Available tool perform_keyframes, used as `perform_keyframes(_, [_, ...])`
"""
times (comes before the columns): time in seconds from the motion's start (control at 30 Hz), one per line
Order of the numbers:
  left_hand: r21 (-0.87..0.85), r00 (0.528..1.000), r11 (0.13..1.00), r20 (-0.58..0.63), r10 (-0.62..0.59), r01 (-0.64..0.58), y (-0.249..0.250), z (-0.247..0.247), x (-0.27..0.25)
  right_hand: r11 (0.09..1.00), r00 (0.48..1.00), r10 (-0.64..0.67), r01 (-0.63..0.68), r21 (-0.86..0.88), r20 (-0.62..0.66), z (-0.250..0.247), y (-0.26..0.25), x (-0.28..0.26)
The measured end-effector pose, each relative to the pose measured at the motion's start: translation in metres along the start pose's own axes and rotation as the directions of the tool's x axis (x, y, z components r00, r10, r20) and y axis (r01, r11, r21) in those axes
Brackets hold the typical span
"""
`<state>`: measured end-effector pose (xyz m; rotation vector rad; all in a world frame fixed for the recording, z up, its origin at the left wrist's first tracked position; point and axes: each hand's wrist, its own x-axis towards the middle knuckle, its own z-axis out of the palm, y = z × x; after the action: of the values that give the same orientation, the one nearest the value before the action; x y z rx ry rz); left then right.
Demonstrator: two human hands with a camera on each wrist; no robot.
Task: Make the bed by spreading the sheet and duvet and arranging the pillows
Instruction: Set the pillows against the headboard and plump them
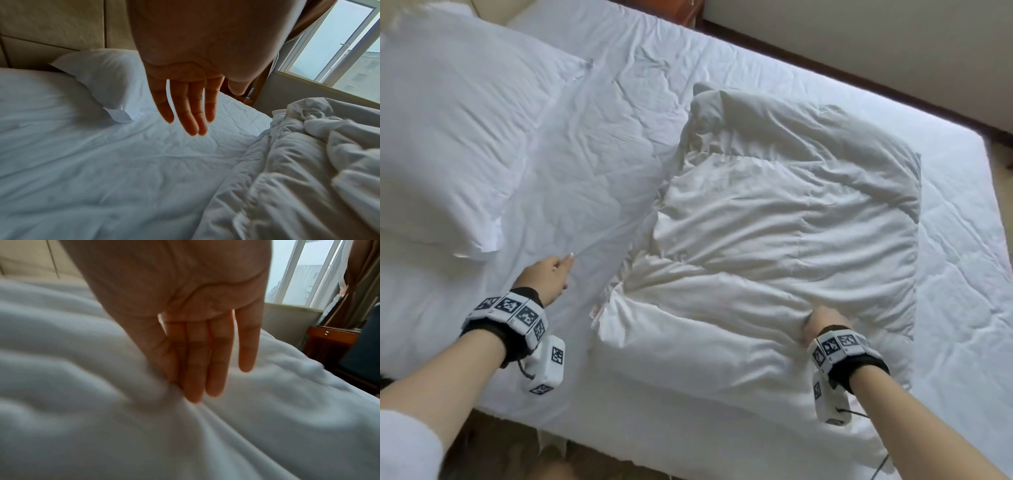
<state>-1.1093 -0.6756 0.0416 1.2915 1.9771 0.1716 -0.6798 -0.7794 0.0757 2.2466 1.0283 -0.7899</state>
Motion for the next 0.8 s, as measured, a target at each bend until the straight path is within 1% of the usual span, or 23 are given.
perform_keyframes(0.07, [-0.027, 0.999, 0.999, 0.037, 0.024, -0.023, -0.005, -0.006, 0.015, 0.997, 0.984, -0.035, 0.046, 0.058, -0.172, -0.021, -0.036, -0.019])
perform_keyframes(0.1, [-0.037, 0.997, 0.998, 0.06, 0.044, -0.042, -0.007, -0.007, 0.023, 0.993, 0.963, -0.074, 0.095, 0.071, -0.259, -0.028, -0.054, -0.028])
perform_keyframes(0.13, [-0.049, 0.994, 0.997, 0.083, 0.064, -0.06, -0.008, -0.007, 0.031, 0.985, 0.931, -0.128, 0.16, 0.067, -0.342, -0.036, -0.073, -0.039])
perform_keyframes(0.17, [-0.05, 0.99, 0.995, 0.109, 0.09, -0.085, -0.01, -0.013, 0.041, 0.969, 0.889, -0.194, 0.24, 0.061, -0.414, -0.04, -0.099, -0.051])
perform_keyframes(0.2, [-0.042, 0.984, 0.993, 0.141, 0.113, -0.108, -0.013, -0.019, 0.05, 0.945, 0.836, -0.27, 0.324, 0.034, -0.478, -0.043, -0.123, -0.063])
perform_keyframes(0.23, [-0.03, 0.977, 0.992, 0.173, 0.128, -0.124, -0.015, -0.024, 0.057, 0.912, 0.775, -0.357, 0.409, -0.017, -0.522, -0.045, -0.146, -0.073])
perform_keyframes(0.27, [-0.017, 0.97, 0.991, 0.202, 0.137, -0.136, -0.019, -0.034, 0.066, 0.883, 0.73, -0.432, 0.462, -0.083, -0.53, -0.046, -0.172, -0.082])
perform_keyframes(0.3, [-0.005, 0.965, 0.989, 0.219, 0.146, -0.149, -0.024, -0.045, 0.074, 0.859, 0.702, -0.489, 0.492, -0.144, -0.518, -0.046, -0.197, -0.088])
perform_keyframes(0.33, [0.007, 0.963, 0.987, 0.222, 0.155, -0.161, -0.028, -0.055, 0.082, 0.849, 0.693, -0.517, 0.489, -0.2, -0.502, -0.048, -0.219, -0.092])
perform_keyframes(0.37, [0.01, 0.961, 0.985, 0.22, 0.165, -0.172, -0.036, -0.067, 0.093, 0.851, 0.702, -0.522, 0.466, -0.243, -0.484, -0.048, -0.243, -0.094])
perform_keyframes(0.4, [0.005, 0.96, 0.984, 0.219, 0.173, -0.179, -0.039, -0.074, 0.098, 0.851, 0.713, -0.525, 0.441, -0.284, -0.465, -0.051, -0.257, -0.095])
perform_keyframes(0.43, [0.002, 0.959, 0.983, 0.221, 0.178, -0.183, -0.043, -0.08, 0.104, 0.835, 0.724, -0.545, 0.426, -0.347, -0.423, -0.053, -0.271, -0.096])
perform_keyframes(0.47, [0.008, 0.957, 0.984, 0.234, 0.173, -0.18, -0.05, -0.089, 0.112, 0.798, 0.743, -0.575, 0.416, -0.436, -0.343, -0.053, -0.289, -0.097])
perform_keyframes(0.53, [0.012, 0.954, 0.984, 0.249, 0.168, -0.177, -0.058, -0.099, 0.124, 0.671, 0.783, -0.604, 0.4, -0.624, -0.148, -0.056, -0.314, -0.092])
perform_keyframes(0.57, [0.012, 0.954, 0.984, 0.249, 0.169, -0.178, -0.062, -0.102, 0.129, 0.601, 0.798, -0.596, 0.375, -0.706, -0.084, -0.06, -0.321, -0.087])
perform_keyframes(0.6, [0.013, 0.954, 0.984, 0.246, 0.17, -0.178, -0.066, -0.104, 0.132, 0.547, 0.811, -0.582, 0.339, -0.766, -0.056, -0.065, -0.324, -0.078])
perform_keyframes(0.67, [0.003, 0.955, 0.984, 0.243, 0.17, -0.176, -0.075, -0.108, 0.139, 0.464, 0.83, -0.556, 0.271, -0.843, -0.039, -0.073, -0.328, -0.064])
perform_keyframes(0.7, [-0.003, 0.956, 0.986, 0.245, 0.164, -0.168, -0.08, -0.108, 0.143, 0.408, 0.831, -0.556, 0.251, -0.878, -0.021, -0.075, -0.33, -0.056])
perform_keyframes(0.8, [-0.028, 0.954, 0.991, 0.272, 0.13, -0.127, -0.097, -0.107, 0.152, 0.231, 0.782, -0.619, 0.27, -0.935, 0.073, -0.065, -0.343, -0.03])
